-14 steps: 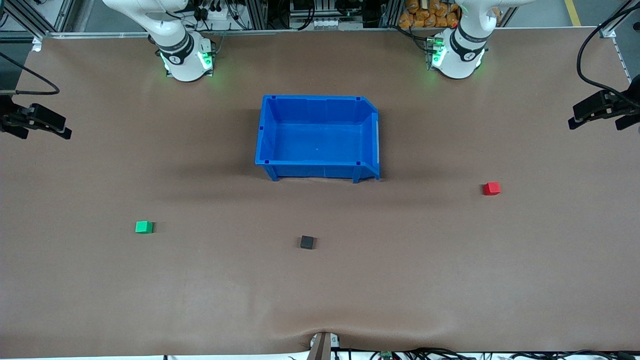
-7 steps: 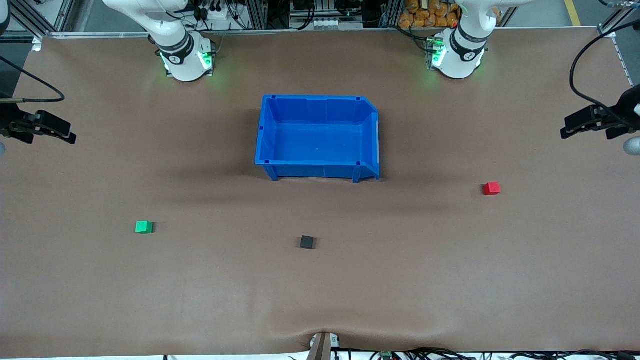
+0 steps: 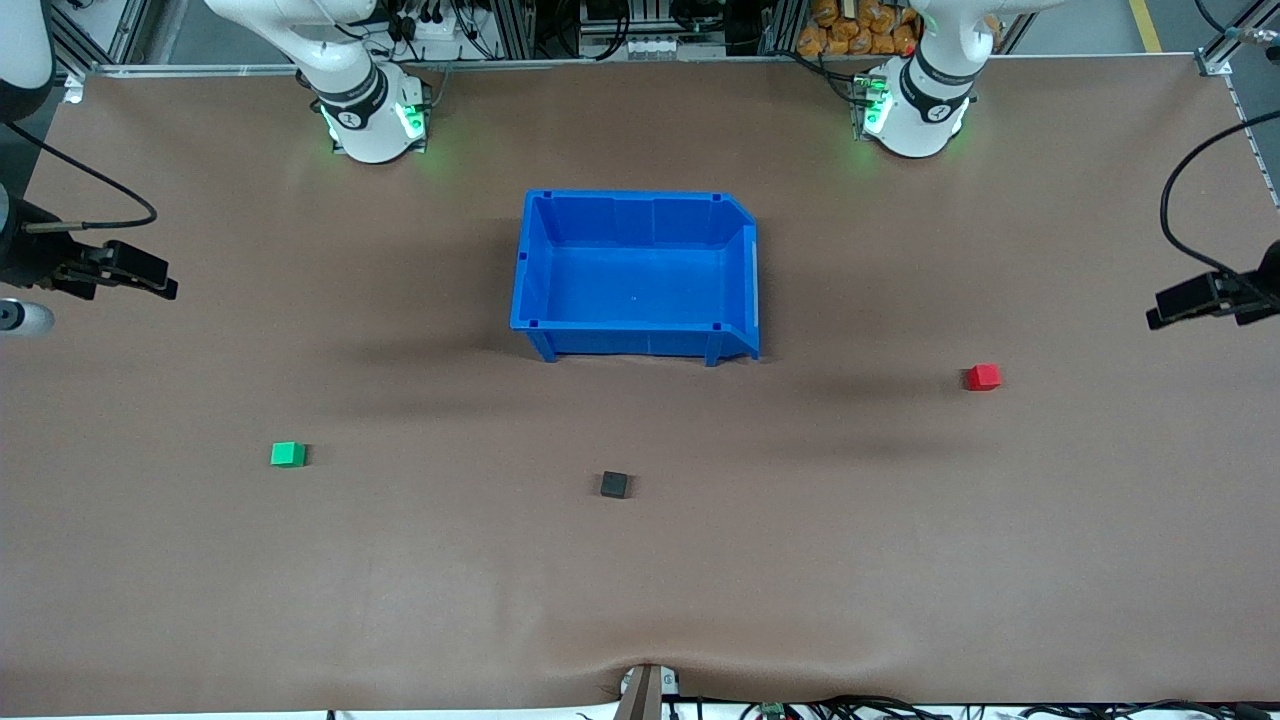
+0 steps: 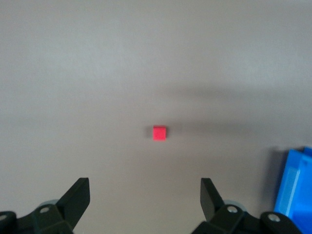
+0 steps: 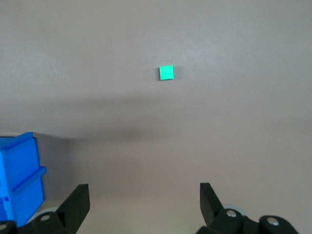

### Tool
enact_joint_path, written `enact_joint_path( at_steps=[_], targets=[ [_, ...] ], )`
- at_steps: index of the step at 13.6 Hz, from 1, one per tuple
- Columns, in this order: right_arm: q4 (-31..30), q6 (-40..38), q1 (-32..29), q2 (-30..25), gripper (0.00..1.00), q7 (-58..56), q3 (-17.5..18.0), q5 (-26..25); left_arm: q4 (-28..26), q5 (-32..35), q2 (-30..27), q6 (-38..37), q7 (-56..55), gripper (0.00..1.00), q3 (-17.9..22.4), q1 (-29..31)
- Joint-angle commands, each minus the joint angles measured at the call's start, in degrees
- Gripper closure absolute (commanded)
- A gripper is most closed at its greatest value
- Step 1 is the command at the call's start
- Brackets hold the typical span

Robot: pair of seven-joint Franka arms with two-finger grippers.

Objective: Attach green and red cubes to black cube

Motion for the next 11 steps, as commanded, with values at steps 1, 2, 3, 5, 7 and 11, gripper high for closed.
enact_joint_path(
  at_steps=[1, 2, 3, 5, 7, 11],
  targets=[
    [-3.3, 4.5, -0.6, 0.3, 0.0, -2.4, 0.1, 0.1, 1.5, -0.6, 0.7, 1.8, 1.2, 0.0, -0.1, 1.5],
    [-4.4, 5.8, -0.4, 0.3, 0.0, -2.6, 0.1, 0.1, 1.2, -0.7, 1.0, 1.9, 1.2, 0.0, -0.1, 1.6],
    [-4.9, 6.4, -0.1, 0.3, 0.0, -2.6, 0.1, 0.1, 1.4, -0.8, 1.9, 2.3, 1.2, 0.0, -0.1, 1.7],
    [-4.9, 6.6, -0.6, 1.2, 0.0, -2.7, 0.1, 0.1, 1.5, -1.1, 3.3, 2.5, 1.0, 0.0, -0.1, 2.1],
    [-4.9, 6.8, -0.6, 2.2, 0.0, -2.7, 0.1, 0.1, 1.4, -2.5, 4.1, 2.5, 1.2, 0.0, -0.1, 3.3],
    [-5.7, 6.6, -1.0, 2.4, 0.0, -2.7, 0.0, -0.1, 1.4, -2.5, 9.5, 2.4, 0.4, 0.0, -0.2, 4.2]
  ],
)
